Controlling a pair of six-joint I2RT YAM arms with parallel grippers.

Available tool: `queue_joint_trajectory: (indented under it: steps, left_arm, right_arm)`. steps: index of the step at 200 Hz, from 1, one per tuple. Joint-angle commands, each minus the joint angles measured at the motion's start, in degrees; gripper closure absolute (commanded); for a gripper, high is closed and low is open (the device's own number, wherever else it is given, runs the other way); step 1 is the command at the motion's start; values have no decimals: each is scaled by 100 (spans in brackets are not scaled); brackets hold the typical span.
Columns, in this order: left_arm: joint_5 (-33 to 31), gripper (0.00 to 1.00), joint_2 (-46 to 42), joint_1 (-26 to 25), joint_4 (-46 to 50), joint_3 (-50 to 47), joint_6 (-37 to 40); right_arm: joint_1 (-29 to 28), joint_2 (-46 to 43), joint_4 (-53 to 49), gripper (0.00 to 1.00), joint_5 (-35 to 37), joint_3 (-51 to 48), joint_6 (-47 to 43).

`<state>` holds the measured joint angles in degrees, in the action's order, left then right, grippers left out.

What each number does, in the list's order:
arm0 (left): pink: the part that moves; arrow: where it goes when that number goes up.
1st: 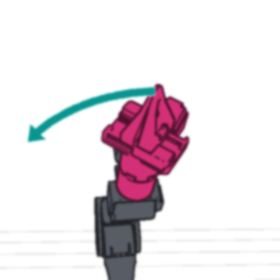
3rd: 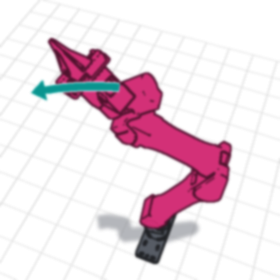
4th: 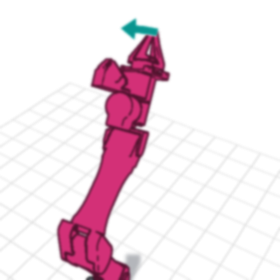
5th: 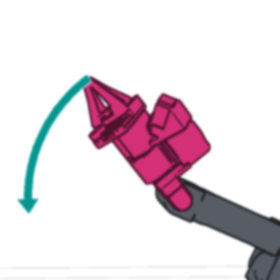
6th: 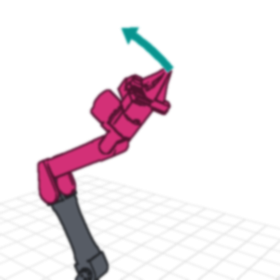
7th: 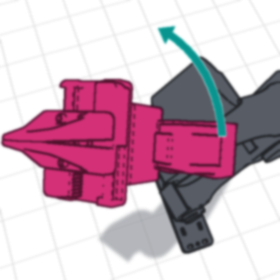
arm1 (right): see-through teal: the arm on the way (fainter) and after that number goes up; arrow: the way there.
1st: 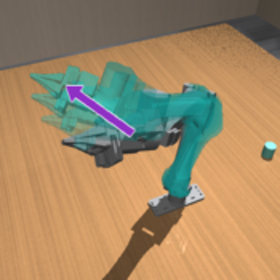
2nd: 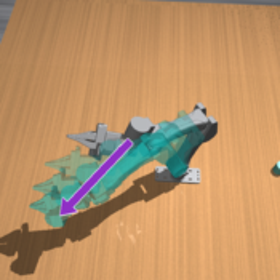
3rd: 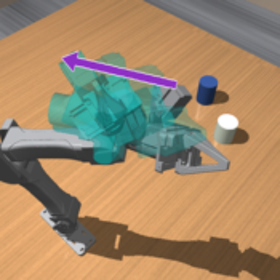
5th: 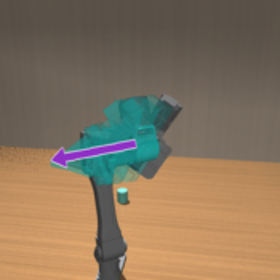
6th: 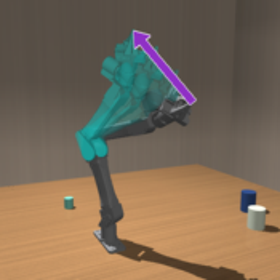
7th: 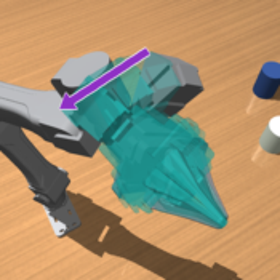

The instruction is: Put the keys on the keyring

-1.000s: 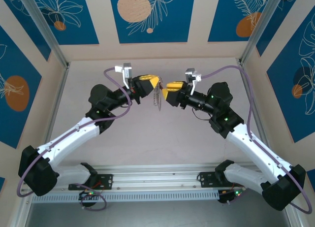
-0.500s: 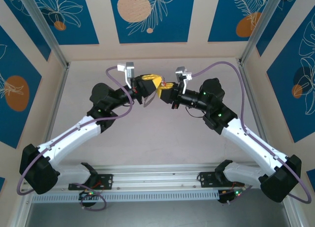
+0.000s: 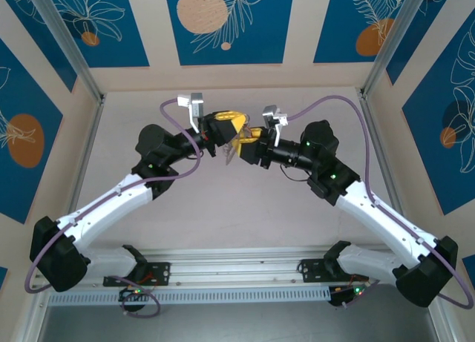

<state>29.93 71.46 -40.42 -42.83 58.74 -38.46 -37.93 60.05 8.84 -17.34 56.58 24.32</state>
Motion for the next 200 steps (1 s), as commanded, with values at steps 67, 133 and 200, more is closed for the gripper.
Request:
queue_joint_trajectory:
  steps: [67,133,200]
  left_arm:
    - [39,100,97,-89,-419,276,7]
    - [55,100,122,-115,-429,265,-8]
    - [74,100,122,-139,-428,261,-13]
  right_arm:
    - [680,-1298,-410,60,53,-837,496]
    - [1139,-1072,-103,66,-548,-219,1176]
    - [1139,-617,314,71,-898,239,1412]
